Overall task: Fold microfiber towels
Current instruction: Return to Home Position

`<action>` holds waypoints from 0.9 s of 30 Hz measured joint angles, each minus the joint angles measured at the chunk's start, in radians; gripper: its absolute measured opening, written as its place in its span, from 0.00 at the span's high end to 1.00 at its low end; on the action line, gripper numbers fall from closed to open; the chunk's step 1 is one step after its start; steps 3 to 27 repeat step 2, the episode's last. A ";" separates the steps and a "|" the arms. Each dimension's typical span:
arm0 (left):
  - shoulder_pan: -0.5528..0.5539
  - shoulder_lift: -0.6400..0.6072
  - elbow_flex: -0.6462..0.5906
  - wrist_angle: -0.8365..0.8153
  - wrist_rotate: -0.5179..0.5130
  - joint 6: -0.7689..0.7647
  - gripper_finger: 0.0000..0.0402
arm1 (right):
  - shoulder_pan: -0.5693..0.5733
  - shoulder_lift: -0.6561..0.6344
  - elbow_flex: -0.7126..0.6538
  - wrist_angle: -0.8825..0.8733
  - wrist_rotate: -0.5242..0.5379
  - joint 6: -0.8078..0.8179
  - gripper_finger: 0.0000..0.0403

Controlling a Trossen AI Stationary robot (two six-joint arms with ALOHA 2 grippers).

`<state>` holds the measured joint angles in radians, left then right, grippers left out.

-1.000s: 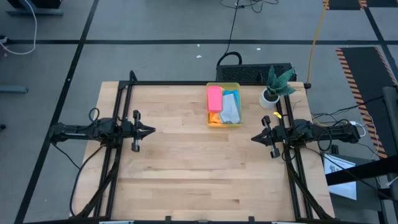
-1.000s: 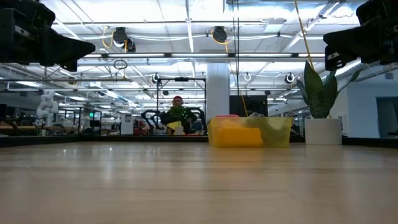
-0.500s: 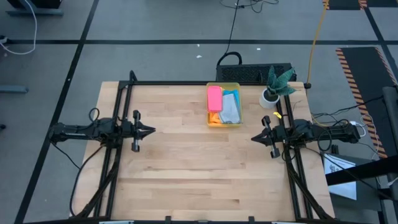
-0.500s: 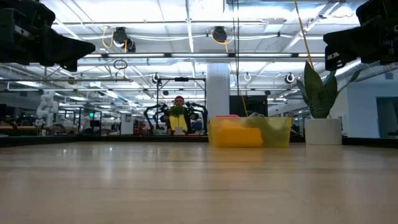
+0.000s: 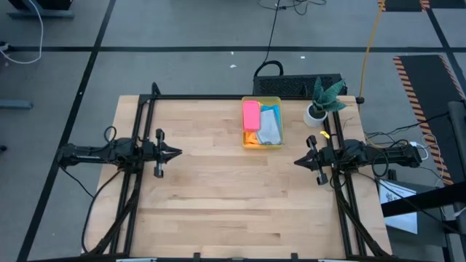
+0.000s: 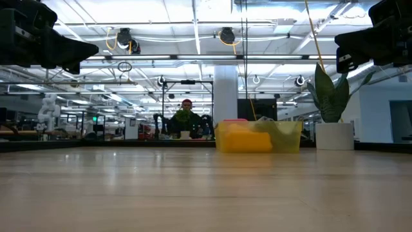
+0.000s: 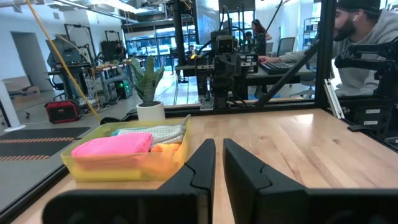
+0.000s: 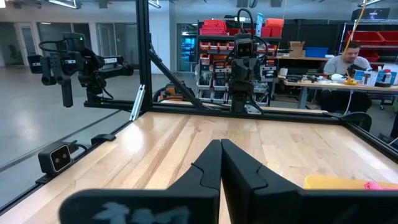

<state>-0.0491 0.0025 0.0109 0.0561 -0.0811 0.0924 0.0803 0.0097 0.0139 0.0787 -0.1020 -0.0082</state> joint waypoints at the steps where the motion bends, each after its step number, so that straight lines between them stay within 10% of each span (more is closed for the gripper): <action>1: 0.000 0.000 0.000 0.000 0.000 0.000 0.91 | 0.000 0.000 0.000 0.000 0.000 0.000 1.00; 27: 0.000 0.000 0.000 0.000 0.000 0.000 0.91 | 0.000 0.000 0.000 0.000 0.000 0.000 1.00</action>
